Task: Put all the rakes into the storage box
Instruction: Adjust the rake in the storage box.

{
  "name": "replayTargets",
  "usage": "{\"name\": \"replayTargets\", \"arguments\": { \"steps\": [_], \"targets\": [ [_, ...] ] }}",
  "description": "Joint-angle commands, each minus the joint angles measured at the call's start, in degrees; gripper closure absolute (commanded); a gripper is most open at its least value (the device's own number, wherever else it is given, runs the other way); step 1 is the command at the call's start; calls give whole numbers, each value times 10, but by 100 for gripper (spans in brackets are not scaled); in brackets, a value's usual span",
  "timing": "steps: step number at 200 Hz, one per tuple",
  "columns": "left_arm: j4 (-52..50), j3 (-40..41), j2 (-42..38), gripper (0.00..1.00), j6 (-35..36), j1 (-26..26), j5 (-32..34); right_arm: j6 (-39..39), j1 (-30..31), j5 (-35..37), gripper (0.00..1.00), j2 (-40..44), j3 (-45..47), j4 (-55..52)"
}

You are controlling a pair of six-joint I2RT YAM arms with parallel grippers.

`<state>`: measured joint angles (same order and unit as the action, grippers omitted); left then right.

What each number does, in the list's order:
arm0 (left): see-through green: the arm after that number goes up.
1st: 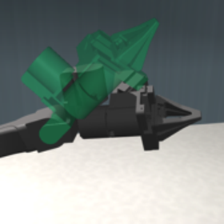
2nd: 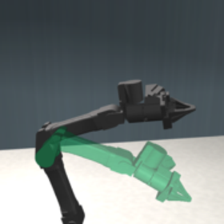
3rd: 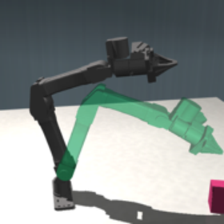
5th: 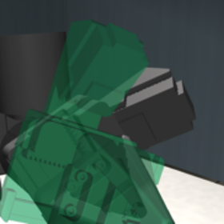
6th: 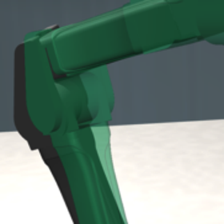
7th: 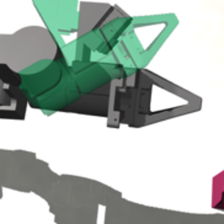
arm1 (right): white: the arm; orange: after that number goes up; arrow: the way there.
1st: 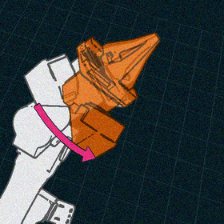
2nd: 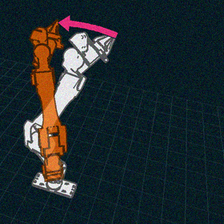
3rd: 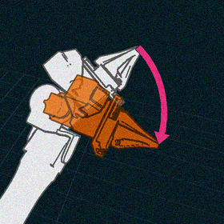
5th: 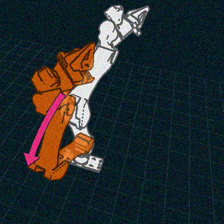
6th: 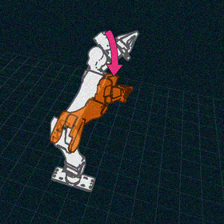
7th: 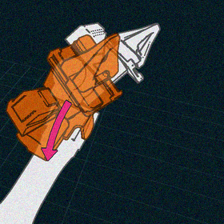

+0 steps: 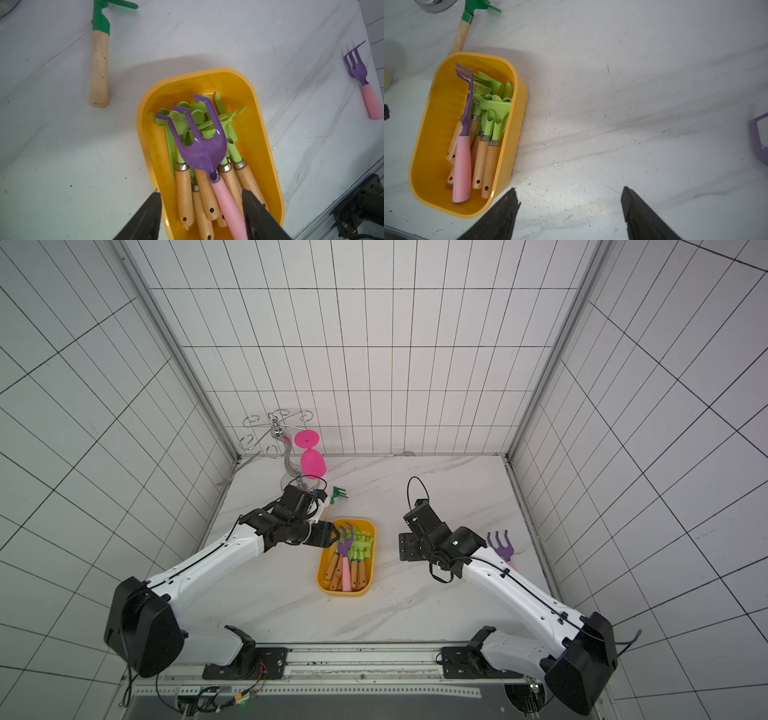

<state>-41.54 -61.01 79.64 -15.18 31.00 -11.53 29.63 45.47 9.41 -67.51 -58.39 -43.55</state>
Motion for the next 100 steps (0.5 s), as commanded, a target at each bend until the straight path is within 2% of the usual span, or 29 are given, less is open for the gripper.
{"name": "replayTargets", "arguments": {
  "steps": [1, 43, 73, 100],
  "targets": [
    [-21, -8, 14, 37, 2, 50, 32, 14, -29, 24, 19, -7, -5, -32],
    [-19, -2, 63, 38, 3, 92, 22, 6, -153, 13, 19, 11, 3, -71],
    [-20, -8, 89, 38, 16, 111, 12, -19, -280, -19, 19, 21, 21, -92],
    [-48, -18, 117, 39, 22, 115, 40, -52, -398, -56, 19, 23, 39, -95]
  ]
}}
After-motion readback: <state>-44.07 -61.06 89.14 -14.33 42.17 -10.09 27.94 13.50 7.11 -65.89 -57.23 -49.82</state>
